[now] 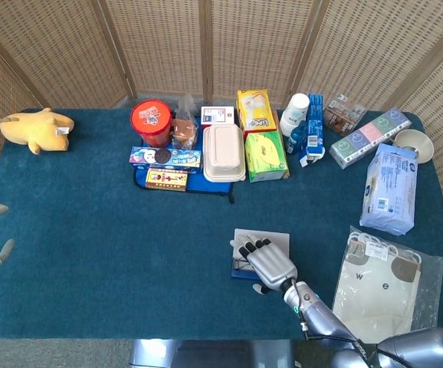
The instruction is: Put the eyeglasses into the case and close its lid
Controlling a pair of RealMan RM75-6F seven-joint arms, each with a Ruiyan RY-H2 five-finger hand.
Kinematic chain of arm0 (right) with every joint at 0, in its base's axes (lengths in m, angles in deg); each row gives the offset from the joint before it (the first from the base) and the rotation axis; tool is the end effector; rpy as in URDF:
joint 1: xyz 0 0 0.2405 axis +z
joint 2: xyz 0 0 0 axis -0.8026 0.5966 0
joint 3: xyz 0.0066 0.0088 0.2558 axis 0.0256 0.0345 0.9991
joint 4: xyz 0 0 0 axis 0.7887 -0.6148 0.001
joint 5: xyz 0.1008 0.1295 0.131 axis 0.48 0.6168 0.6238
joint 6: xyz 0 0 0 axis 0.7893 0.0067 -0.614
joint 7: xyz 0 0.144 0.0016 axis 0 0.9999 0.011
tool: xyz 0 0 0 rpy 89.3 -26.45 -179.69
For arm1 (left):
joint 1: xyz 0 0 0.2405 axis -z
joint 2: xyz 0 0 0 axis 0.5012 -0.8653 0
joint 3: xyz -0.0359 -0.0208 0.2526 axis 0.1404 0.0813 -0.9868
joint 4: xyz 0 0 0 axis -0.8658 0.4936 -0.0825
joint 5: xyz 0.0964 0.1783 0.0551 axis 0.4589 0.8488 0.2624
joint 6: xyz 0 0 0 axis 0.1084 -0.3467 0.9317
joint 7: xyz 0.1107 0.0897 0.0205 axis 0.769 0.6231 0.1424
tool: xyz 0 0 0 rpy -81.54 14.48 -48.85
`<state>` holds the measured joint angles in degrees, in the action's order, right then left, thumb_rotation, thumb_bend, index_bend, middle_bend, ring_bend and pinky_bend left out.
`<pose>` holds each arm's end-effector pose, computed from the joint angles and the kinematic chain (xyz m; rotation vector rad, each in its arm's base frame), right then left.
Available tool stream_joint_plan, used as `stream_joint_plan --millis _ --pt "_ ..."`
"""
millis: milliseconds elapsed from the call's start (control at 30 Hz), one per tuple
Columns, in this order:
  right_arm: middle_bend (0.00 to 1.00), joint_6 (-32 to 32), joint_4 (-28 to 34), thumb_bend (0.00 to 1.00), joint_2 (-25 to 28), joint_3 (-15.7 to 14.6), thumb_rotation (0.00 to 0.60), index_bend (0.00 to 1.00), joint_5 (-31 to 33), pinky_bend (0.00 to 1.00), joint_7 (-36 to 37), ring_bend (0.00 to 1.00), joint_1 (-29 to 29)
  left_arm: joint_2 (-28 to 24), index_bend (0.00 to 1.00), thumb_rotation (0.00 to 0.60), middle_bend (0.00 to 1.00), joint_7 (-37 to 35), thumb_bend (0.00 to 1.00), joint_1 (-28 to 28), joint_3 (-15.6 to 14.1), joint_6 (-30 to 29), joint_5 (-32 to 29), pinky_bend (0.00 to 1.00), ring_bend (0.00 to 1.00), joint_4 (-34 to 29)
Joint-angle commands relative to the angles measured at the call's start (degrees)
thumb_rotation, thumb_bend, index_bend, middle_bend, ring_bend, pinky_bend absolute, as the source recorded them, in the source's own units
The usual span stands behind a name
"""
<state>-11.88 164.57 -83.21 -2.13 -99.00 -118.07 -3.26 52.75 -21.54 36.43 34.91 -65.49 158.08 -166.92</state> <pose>-0.1076 -0.2489 -0.0116 2.1437 -0.9960 0.6823 -0.3238 0.1965 0.1959 -1.2822 -1.0185 -1.2266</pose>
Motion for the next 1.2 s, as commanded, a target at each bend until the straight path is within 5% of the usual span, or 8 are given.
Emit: stream_joint_plan --millis 33,767,1200 --pt "0.00 -0.2 -0.7 0.24 -0.7 0.0 0.600 0.00 -0.6 0.19 -0.1 0.00 -0.3 0.0 0.25 0.600 0.28 0.0 0.31 0.0 0.0 -0.1 0.0 0.13 0.21 0.0" --pt "0.00 0.0 -7.9 0.24 -7.6 0.8 0.600 0.00 -4.8 0.15 -0.8 0.00 -2.5 -0.3 0.25 0.600 0.28 0.6 0.31 -0.2 0.2 -0.4 -0.3 0.12 0.21 -0.6" --pt "0.00 2.2 -16.3 0.24 -12.0 4.8 0.600 0.00 -6.5 0.13 1.7 0.00 -2.3 -0.4 0.25 0.600 0.28 1.1 0.31 -0.1 0.4 -0.2 -0.3 0.12 0.21 -0.9"
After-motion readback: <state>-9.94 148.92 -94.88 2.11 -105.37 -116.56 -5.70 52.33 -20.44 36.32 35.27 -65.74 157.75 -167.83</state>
